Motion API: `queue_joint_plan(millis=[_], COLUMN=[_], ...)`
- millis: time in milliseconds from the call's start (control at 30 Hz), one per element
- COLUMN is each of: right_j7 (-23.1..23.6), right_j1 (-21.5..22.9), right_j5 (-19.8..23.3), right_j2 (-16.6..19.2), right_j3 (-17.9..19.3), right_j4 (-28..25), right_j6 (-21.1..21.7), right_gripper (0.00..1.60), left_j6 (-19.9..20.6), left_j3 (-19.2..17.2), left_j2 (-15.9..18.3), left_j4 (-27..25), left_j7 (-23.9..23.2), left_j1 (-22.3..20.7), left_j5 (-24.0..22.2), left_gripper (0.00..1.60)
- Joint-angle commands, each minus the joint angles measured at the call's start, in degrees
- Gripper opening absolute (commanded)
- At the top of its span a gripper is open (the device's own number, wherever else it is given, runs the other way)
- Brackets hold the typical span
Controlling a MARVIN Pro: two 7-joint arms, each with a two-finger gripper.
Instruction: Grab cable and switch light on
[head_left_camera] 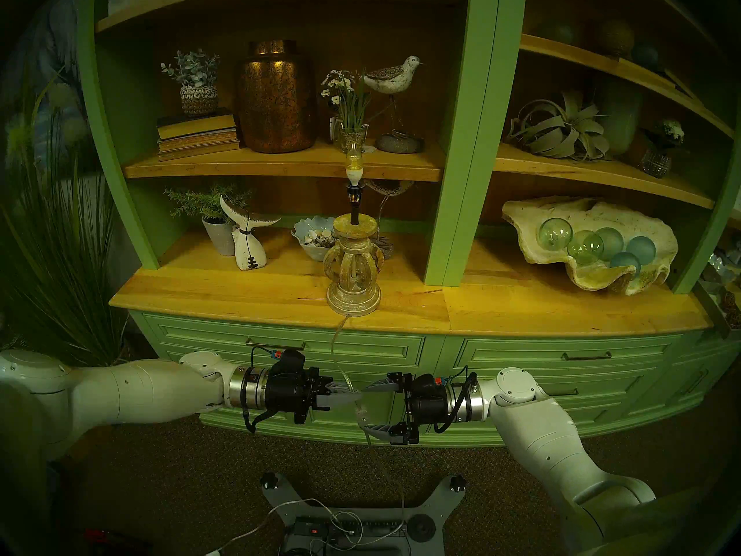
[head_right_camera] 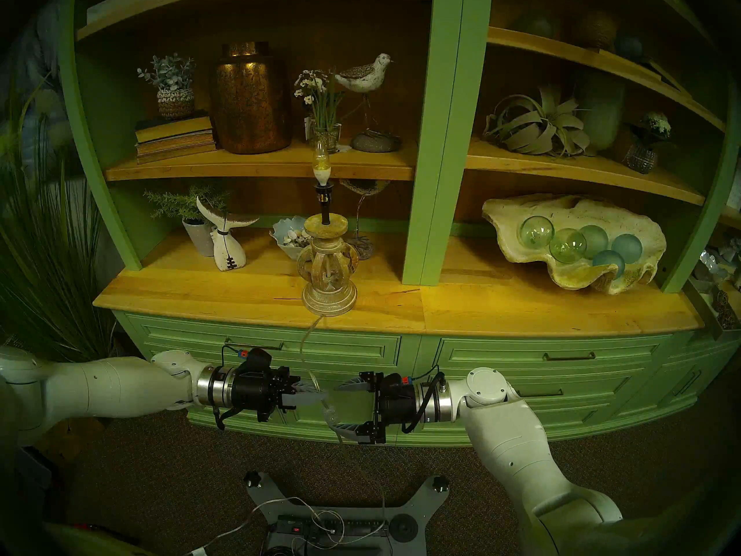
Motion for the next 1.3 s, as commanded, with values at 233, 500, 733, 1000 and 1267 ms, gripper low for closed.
queue_joint_plan(millis=[233,500,733,1000,1267], right_j7=[0.0,0.0,0.0,0.0,0.0], right_j1=[4.5,5.6,6.9,8.1,9.2], right_j5=[8.9,12.8,15.7,18.8,21.5], right_j2=[2.9,5.1,6.3,7.5,8.4], right_j3=[-7.0,-11.3,-15.1,-19.1,-22.4], right_j4=[2.2,2.2,2.6,2.6,2.1], right_j6=[-4.3,-5.2,-5.8,-6.4,-7.0], right_gripper=[1.36,0.83,0.70,1.52,1.29], left_j6=[0.2,0.2,0.2,0.2,0.2], left_j3=[-1.0,-1.0,-1.0,-1.0,-1.0], left_j2=[0.1,0.1,0.1,0.1,0.1], left_j4=[-0.5,-0.5,-0.5,-0.5,-0.5], left_j7=[-0.4,-0.4,-0.4,-0.4,-0.4], left_j1=[-1.2,-1.2,-1.2,-1.2,-1.2], left_j5=[-0.6,-0.6,-0.6,-0.6,-0.6], left_gripper=[0.00,0.00,0.00,0.00,0.00])
